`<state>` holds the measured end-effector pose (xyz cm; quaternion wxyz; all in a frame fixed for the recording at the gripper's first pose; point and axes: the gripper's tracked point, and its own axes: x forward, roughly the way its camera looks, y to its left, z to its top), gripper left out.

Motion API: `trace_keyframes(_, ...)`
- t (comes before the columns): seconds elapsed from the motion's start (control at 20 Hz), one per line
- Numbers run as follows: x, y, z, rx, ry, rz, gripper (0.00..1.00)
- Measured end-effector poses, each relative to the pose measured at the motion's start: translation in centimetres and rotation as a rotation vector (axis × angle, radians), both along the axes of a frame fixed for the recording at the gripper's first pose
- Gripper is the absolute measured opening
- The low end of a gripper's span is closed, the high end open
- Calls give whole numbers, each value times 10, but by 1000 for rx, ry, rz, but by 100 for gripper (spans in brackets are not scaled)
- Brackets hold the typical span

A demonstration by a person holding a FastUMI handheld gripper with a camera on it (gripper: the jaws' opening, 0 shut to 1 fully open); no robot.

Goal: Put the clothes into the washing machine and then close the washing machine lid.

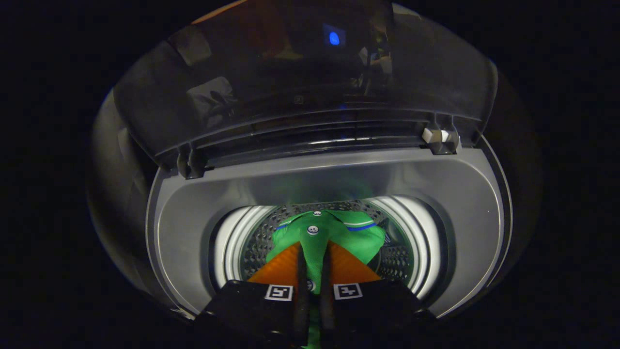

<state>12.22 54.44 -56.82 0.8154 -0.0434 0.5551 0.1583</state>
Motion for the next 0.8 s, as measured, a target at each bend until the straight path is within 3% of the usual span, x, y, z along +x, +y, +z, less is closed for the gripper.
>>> trace_keyframes(0.05,-3,-3,-2,-11,13,-1,19)
trace_keyframes(0.25,-9,-5,-7,-20,30,6,100)
trace_keyframes(0.8,-18,-6,4,-4,2,5,99)
